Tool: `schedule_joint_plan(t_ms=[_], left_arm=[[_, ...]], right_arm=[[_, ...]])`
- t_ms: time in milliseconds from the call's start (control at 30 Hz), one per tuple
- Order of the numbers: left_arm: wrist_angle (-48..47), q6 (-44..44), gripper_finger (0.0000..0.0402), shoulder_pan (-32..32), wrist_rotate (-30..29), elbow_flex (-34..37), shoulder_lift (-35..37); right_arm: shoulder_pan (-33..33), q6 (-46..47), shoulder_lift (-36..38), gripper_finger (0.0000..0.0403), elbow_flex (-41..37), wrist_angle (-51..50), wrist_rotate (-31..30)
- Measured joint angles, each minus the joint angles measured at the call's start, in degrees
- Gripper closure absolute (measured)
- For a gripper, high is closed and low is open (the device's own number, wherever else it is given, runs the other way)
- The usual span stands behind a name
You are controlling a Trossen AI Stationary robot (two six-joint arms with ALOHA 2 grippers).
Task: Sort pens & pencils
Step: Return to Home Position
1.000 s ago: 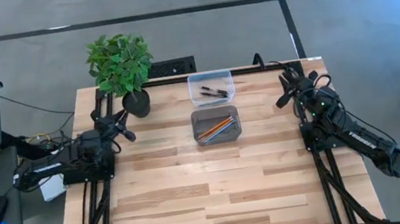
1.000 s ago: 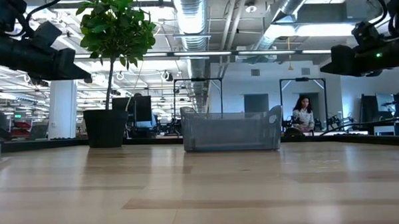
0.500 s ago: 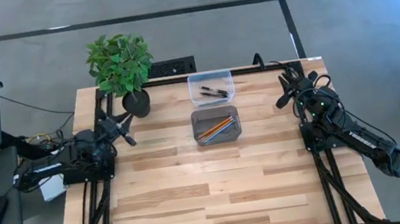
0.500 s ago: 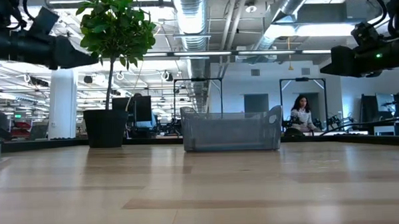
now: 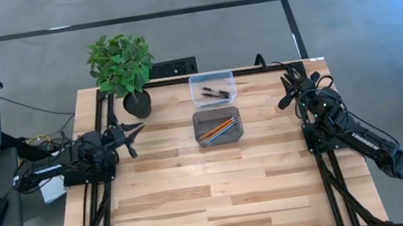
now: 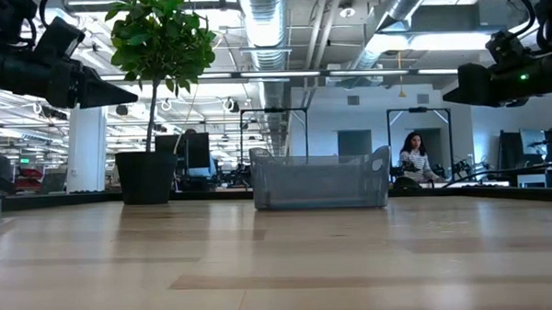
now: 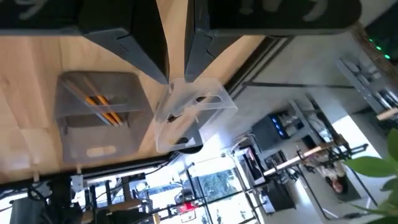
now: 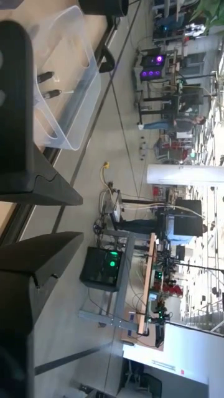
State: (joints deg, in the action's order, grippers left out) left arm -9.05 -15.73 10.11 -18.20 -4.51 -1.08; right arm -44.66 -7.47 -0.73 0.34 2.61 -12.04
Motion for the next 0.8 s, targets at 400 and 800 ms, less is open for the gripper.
schedule_joint_plan(t_ms=[400, 800], left_arm=[[12.0, -3.1, 0.0359, 0.0, 14.0, 0.2, 0.1], [30.0, 3.9, 0.0358, 0.1, 16.3, 3.9, 0.8]], right_arm=[[0.0, 0.0, 0.0, 0.0301, 0.0, 0.0, 0.0], [0.0, 0.0, 0.0, 0.0301, 0.0, 0.0, 0.0]])
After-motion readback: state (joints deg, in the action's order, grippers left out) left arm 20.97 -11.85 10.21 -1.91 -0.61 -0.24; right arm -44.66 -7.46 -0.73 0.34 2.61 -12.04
